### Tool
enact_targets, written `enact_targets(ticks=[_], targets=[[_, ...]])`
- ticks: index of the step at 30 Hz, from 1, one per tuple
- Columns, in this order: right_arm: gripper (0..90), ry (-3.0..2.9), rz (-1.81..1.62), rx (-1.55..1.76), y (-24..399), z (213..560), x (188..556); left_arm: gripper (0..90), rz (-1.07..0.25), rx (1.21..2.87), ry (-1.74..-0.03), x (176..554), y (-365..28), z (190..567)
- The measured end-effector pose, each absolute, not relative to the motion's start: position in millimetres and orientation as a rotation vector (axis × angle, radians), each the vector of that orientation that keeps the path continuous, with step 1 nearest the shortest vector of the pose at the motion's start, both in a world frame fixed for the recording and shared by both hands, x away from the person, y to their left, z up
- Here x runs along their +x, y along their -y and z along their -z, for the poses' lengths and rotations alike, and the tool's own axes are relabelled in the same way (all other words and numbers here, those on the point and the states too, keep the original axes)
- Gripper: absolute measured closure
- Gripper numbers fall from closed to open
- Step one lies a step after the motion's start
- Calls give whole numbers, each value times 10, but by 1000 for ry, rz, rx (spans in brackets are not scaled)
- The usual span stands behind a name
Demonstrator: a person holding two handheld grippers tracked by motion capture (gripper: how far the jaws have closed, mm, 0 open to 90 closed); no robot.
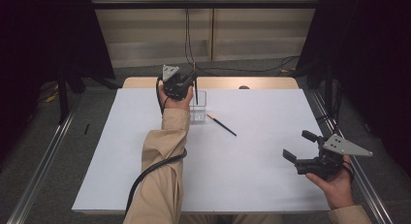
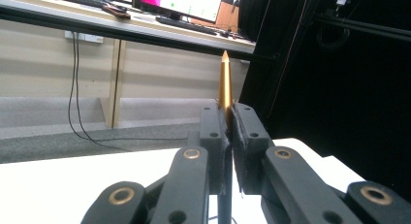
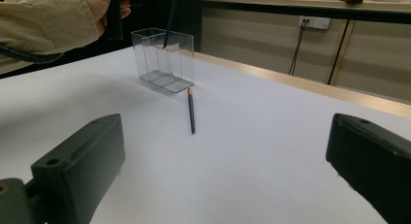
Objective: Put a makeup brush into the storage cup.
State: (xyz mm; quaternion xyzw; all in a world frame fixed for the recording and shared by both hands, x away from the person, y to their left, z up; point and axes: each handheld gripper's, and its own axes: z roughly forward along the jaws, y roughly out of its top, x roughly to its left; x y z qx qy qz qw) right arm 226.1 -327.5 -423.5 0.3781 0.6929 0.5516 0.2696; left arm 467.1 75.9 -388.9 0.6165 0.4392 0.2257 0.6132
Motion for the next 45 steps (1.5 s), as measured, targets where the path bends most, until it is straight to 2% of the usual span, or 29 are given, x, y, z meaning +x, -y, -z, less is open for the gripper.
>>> enact_targets(ticks=[45], targets=[[0,-1881,-1486,1005,3243,4233,2259,839,-499,1450,-1017,4540,-753,4080]])
